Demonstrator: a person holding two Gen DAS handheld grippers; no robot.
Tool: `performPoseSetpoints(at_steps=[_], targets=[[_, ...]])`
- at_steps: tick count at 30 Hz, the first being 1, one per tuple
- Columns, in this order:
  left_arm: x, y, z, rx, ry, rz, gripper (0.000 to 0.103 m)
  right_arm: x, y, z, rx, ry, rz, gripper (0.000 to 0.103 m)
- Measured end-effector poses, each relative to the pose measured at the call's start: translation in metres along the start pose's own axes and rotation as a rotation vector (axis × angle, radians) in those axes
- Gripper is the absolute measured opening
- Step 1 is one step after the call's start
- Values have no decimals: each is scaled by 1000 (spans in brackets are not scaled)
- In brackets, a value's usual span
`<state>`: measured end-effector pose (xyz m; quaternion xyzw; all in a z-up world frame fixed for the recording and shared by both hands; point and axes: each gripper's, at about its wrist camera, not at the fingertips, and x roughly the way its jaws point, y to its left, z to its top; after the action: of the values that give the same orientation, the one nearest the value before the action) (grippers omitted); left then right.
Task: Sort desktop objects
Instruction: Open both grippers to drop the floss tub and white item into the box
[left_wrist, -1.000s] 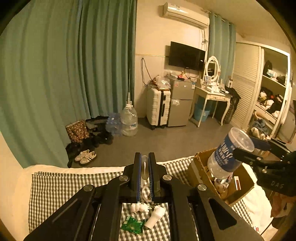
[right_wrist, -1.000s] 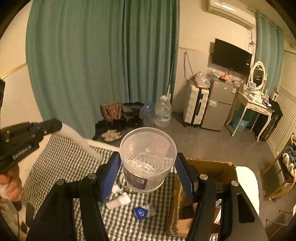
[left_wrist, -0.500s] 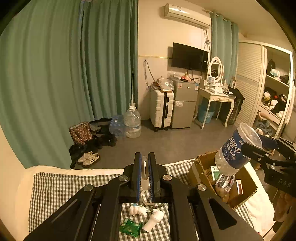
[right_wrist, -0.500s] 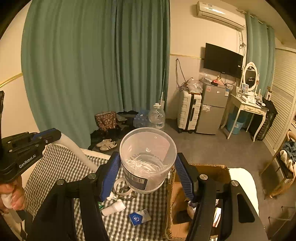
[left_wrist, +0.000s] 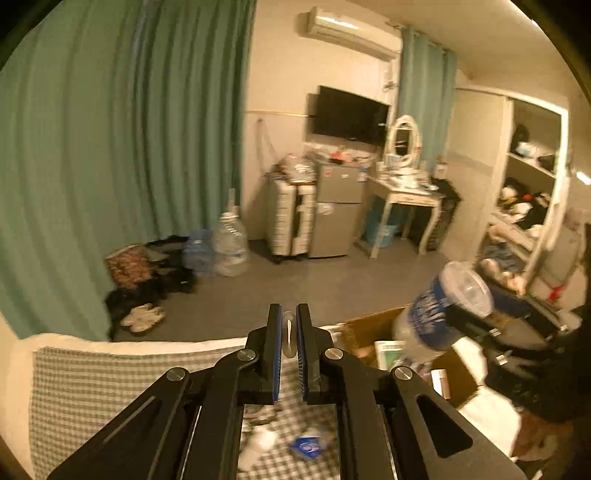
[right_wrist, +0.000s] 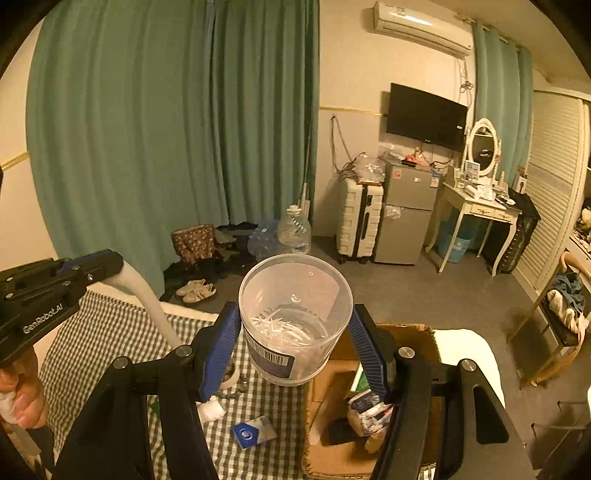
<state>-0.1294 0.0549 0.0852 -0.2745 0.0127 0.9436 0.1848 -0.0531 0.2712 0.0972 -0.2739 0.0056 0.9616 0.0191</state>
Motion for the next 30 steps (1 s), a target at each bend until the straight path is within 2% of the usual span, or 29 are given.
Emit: performPoseSetpoints(at_steps=[3,9,16,26,30], targets=[[4,-26,6,50,-19,-27,7,-2,-15,-5,15,-7,-34,61],[19,-64,13,49,-23,-66,7,0,-42,-9,40,5,-81,61],[39,-112,8,98,-13,-124,7,6,-78,-6,92,7,-129,61],[81,-146,-3,99,37,-180,7,24,-117,-35,121,69,-160,61],[104,-163,-12,110,82,-197,7,34,-130,-48,141,100,-167,61]])
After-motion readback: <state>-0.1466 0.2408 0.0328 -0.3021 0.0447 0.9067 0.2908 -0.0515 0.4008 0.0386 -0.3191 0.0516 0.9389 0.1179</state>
